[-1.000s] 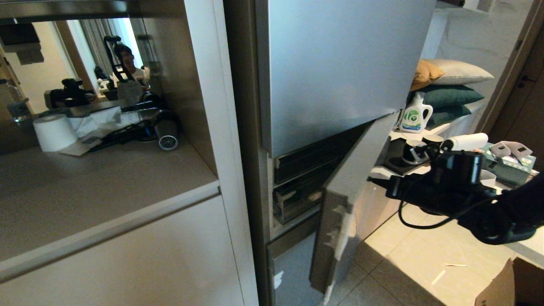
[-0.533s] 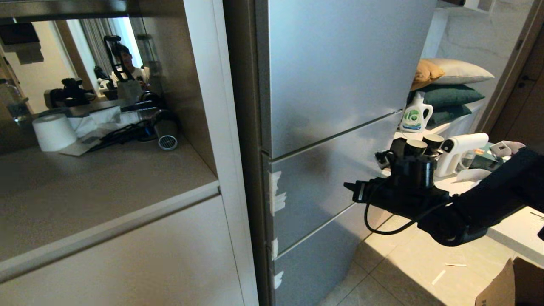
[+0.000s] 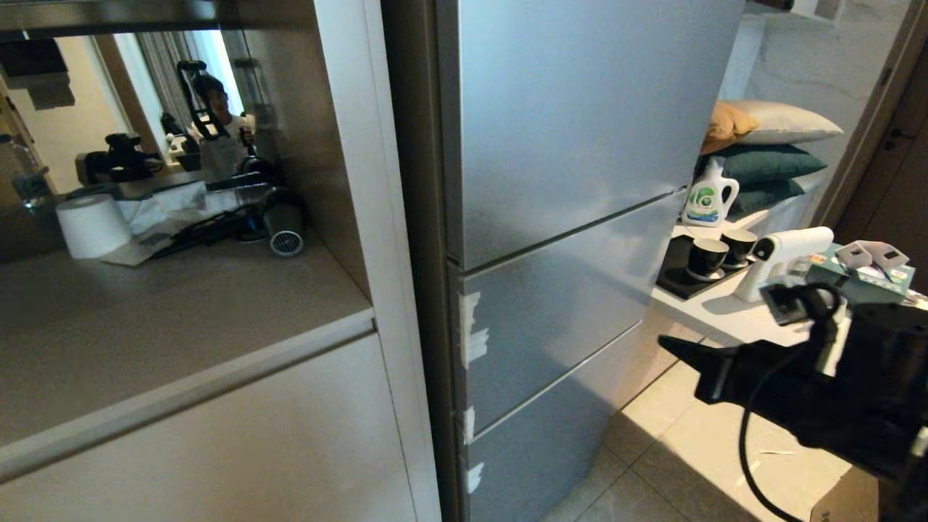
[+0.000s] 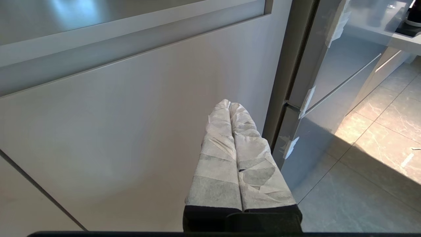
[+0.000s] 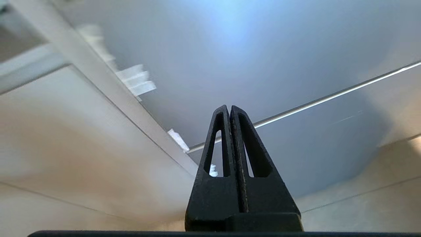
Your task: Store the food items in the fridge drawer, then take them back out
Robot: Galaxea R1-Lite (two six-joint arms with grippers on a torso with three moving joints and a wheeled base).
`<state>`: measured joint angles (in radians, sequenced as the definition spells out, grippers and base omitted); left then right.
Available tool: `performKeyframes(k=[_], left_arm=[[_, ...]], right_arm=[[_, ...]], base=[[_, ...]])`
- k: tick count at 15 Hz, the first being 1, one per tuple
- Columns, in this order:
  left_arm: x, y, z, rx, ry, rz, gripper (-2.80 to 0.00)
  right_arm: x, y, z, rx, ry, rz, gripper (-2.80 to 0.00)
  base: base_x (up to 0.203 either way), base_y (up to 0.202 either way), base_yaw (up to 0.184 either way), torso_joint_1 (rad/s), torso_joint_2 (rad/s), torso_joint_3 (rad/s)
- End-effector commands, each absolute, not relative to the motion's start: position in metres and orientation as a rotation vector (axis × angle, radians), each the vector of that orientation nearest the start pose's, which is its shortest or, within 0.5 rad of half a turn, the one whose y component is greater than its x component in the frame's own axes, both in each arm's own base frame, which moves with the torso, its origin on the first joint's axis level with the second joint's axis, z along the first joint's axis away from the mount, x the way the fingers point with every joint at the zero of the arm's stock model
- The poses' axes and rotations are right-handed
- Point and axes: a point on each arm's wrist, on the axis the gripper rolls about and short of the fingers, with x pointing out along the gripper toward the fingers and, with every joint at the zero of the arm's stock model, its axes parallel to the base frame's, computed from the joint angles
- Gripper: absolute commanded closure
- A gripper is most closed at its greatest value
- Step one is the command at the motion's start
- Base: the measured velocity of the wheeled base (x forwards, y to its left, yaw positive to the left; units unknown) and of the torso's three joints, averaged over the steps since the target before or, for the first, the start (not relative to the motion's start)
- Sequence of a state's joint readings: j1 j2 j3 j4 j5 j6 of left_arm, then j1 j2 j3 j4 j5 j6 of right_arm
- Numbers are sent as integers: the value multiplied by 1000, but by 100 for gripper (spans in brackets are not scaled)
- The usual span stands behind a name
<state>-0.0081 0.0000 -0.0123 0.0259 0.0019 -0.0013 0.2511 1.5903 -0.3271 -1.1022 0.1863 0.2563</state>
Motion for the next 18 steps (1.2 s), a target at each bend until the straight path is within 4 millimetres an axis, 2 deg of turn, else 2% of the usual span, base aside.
performKeyframes(k=[1, 3, 5, 7, 10, 11, 14, 16, 18], left_arm=[[-24, 0, 76, -1, 15, -6, 0], [-24, 0, 76, -1, 15, -5, 0], [-24, 0, 76, -1, 15, -6, 0], [-24, 0, 76, -1, 15, -6, 0], [-24, 0, 76, -1, 17, -6, 0], [-24, 0, 76, -1, 15, -6, 0], [-24, 0, 76, -1, 15, -6, 0], [-24, 0, 76, -1, 15, -6, 0], [-24, 0, 76, -1, 15, -6, 0]], right_arm=[[160, 44, 169, 220, 33, 384, 0], [114, 29, 167, 156, -58, 259, 0], [77, 14, 162, 122, -125, 134, 0], [50, 3, 140, 79, -33, 5, 0], [20, -2, 103, 25, 145, -81, 0], [13, -2, 96, 3, 162, -88, 0], [-5, 0, 83, -60, 106, -46, 0], [-17, 0, 78, -88, -8, -16, 0], [-22, 1, 76, -107, -49, 16, 0]], base=[[0, 0, 0, 0, 0, 0], [0, 0, 0, 0, 0, 0], [0, 0, 0, 0, 0, 0], [0, 0, 0, 0, 0, 0], [0, 0, 0, 0, 0, 0], [0, 0, 0, 0, 0, 0], [0, 0, 0, 0, 0, 0], [0, 0, 0, 0, 0, 0], [0, 0, 0, 0, 0, 0]])
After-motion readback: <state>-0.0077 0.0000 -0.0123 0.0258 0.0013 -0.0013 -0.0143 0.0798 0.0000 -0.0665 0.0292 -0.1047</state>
